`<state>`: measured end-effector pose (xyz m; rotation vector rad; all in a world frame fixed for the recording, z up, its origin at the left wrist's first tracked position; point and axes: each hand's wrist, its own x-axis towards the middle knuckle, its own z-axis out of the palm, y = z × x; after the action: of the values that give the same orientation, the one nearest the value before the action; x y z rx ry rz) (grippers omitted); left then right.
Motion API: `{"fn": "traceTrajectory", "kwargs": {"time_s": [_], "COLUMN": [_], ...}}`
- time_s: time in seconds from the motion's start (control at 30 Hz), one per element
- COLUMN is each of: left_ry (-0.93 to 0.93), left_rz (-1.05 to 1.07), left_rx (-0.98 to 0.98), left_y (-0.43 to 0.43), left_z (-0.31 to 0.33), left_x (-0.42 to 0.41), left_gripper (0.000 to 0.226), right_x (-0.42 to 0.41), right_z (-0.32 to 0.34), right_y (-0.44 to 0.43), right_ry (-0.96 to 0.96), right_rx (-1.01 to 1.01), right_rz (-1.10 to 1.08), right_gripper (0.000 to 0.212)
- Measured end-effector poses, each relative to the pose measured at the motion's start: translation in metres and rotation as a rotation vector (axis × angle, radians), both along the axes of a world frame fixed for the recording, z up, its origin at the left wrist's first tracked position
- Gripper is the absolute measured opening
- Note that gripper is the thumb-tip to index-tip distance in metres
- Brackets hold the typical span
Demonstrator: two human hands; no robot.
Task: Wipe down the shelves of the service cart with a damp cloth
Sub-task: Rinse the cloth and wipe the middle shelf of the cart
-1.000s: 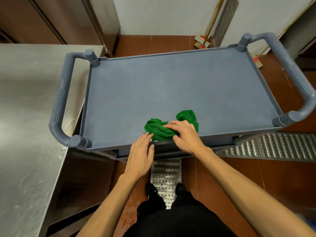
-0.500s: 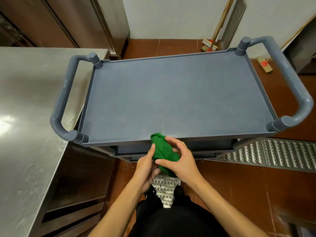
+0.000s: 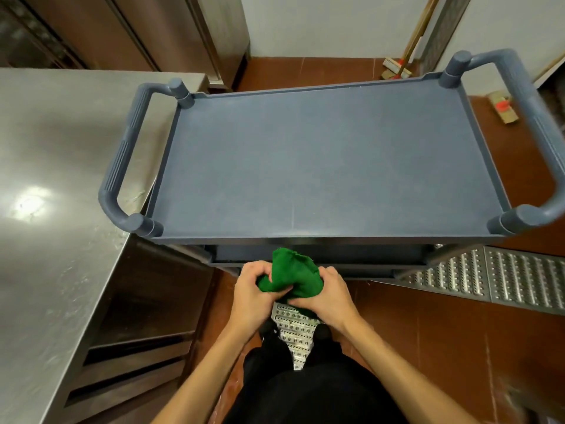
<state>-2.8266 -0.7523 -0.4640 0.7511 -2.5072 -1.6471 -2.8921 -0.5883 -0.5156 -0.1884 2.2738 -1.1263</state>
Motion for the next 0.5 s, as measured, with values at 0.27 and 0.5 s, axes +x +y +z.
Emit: {"fn": "traceTrajectory", "kwargs": {"time_s": [0.27,0.5], "left_ry": [-0.061,-0.095], "left_rz": [0.054,-0.313], "left_rx": [0.106,0.051], "left_y": [-0.021,-0.038], "left_z": [-0.007,-0.012], "left_x": [0.006,0.012], "left_gripper": [0.033,0.038], "right_x": [-0.009,0.012], "right_z": [-0.012,-0.023], "right_y": [0.034,0.014], "right_ry": [0.009,0.013], "right_rx": [-0.106,0.008], "right_rz": [0.037,0.248], "right_gripper": [0.039,0.120]}}
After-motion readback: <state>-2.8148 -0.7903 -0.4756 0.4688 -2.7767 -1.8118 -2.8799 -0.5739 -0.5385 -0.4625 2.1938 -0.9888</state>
